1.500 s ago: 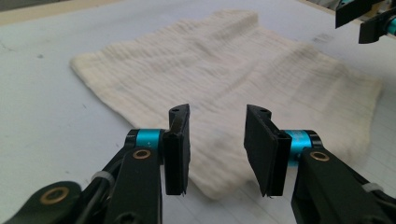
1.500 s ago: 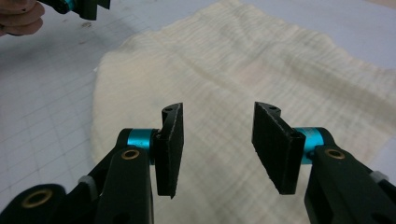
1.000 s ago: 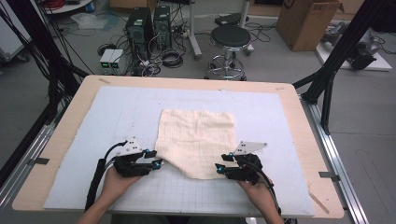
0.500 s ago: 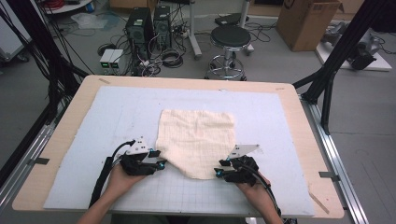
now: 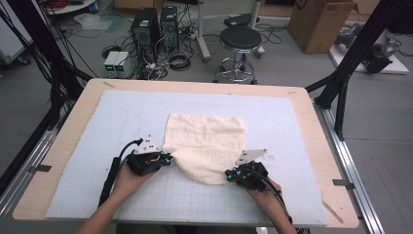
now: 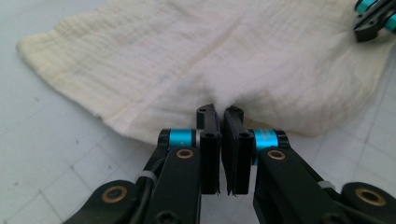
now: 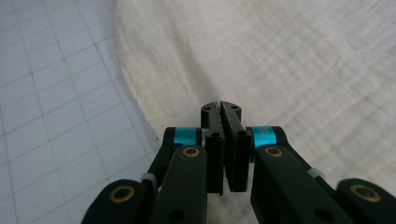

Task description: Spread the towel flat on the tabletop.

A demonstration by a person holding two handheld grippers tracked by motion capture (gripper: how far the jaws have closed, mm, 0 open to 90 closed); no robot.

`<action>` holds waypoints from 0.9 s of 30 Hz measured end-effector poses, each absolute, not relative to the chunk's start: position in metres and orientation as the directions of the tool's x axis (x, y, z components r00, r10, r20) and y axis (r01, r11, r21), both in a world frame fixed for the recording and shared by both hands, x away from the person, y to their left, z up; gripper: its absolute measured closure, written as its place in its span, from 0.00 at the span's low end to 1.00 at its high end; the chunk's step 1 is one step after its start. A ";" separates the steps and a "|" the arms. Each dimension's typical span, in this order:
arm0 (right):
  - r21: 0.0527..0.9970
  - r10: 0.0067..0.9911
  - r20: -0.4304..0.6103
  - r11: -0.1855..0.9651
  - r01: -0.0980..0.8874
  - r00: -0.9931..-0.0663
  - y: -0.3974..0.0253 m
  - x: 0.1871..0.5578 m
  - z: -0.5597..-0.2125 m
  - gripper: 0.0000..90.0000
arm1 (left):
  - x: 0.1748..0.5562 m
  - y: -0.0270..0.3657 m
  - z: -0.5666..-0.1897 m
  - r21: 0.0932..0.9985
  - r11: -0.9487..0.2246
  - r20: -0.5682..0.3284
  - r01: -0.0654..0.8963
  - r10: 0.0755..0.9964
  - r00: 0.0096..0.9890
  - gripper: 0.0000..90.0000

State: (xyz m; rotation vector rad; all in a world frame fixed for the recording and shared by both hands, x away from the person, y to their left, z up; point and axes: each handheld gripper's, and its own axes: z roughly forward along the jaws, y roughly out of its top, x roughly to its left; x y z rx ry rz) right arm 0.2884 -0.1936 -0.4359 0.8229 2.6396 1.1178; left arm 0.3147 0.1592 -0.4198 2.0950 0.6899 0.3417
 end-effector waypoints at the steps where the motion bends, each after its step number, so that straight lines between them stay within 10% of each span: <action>1: 0.709 0.543 0.071 0.563 0.425 -0.837 -0.194 0.289 -0.434 0.98 | 0.317 0.159 -0.416 0.822 -0.455 -0.011 0.342 0.589 0.808 0.95; 27: 0.726 0.721 0.108 0.413 0.550 -0.684 -0.225 0.335 -0.436 0.98 | 0.399 0.136 -0.414 0.759 -0.396 -0.117 0.516 0.697 0.707 0.75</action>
